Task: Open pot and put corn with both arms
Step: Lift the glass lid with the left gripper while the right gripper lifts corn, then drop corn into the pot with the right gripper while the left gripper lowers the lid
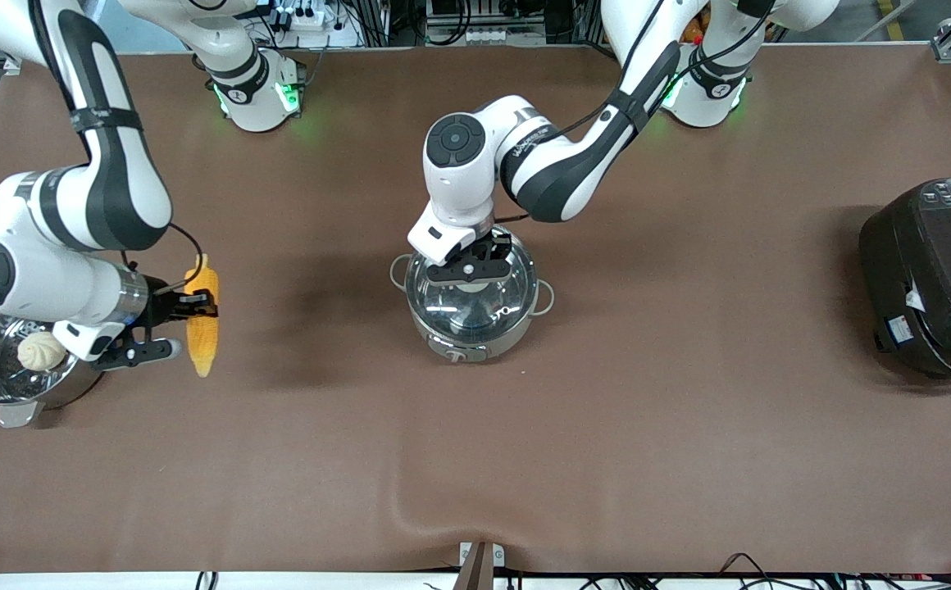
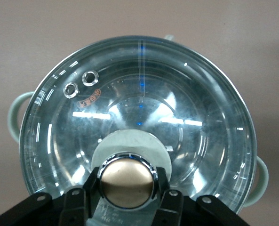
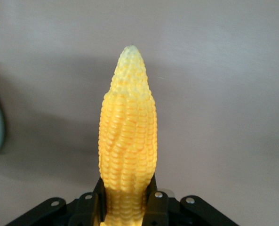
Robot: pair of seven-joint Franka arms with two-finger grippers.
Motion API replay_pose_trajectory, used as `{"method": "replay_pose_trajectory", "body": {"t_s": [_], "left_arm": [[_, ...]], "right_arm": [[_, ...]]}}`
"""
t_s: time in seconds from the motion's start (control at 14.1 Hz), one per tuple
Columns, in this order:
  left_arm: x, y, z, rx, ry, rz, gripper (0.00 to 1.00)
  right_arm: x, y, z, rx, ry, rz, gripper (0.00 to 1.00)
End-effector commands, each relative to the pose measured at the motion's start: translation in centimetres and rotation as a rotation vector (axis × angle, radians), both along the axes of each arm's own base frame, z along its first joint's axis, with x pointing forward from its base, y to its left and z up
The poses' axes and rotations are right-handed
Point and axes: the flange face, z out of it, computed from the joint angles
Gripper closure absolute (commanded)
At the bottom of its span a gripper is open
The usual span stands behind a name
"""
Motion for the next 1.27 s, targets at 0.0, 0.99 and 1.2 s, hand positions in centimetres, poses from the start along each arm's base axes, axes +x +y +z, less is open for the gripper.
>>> {"method": "replay_pose_trajectory", "body": {"t_s": [0.0, 0.99, 1.2], "left_arm": [[0.0, 2.0, 6.2, 0.001, -0.037, 0.041, 1.0], [18.1, 36.3, 2.2, 0.075, 0.097, 0.315, 1.0], [17.3, 35.7, -3.0, 0.064, 0.091, 0.288, 1.0]], "right_arm": [[0.1, 4.3, 1.8, 0.026, -0.01, -0.04, 0.99], [-12.5, 41.3, -2.3, -0.033, -0.14, -0.18, 0.94], [-11.6, 42.5, -4.5, -0.036, -0.137, -0.183, 0.87]]}}
